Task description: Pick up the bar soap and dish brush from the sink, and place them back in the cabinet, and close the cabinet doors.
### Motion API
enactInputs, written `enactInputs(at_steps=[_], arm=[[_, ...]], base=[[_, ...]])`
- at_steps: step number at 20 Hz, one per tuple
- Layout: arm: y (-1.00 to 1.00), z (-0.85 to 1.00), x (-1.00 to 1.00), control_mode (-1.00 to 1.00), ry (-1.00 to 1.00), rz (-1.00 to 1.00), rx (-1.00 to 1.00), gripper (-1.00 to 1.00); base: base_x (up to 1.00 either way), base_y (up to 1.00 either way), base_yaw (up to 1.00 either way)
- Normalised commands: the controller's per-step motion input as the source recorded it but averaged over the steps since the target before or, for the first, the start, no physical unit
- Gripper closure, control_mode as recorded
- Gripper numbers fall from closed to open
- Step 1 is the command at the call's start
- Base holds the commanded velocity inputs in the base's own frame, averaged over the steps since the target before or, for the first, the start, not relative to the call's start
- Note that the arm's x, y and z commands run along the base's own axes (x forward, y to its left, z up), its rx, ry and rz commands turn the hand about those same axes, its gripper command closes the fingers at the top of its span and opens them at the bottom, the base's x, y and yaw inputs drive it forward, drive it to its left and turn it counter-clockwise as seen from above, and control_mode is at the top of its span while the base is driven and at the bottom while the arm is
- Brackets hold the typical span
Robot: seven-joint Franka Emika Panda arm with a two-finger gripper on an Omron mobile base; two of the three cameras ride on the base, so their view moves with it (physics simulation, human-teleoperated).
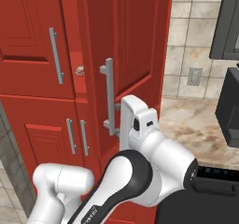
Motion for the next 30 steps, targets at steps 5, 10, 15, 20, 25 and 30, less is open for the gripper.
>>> enactInputs(at_steps=[5,10,15,20,25,30], arm=[[0.44,0.00,0.00,-1.00,0.00,0.00,0.00,-1.00],[0.45,0.00,0.02,-1.00,0.00,0.00,0.00,-1.00],[0.42,0.00,0.13,-1.00,0.00,0.00,0.00,-1.00],[0.36,0.00,0.23,-1.00,0.00,0.00,0.00,-1.00],[0.31,0.00,0.30,-1.00,0.00,0.00,0.00,-1.00],[0.26,0.00,0.33,-1.00,0.00,0.00,0.00,-1.00]], base=[[0.00,0.00,0.00],[0.00,0.00,0.00],[0.00,0.00,0.00],[0.00,0.00,0.00],[0.00,0.00,0.00],[0.00,0.00,0.00]])
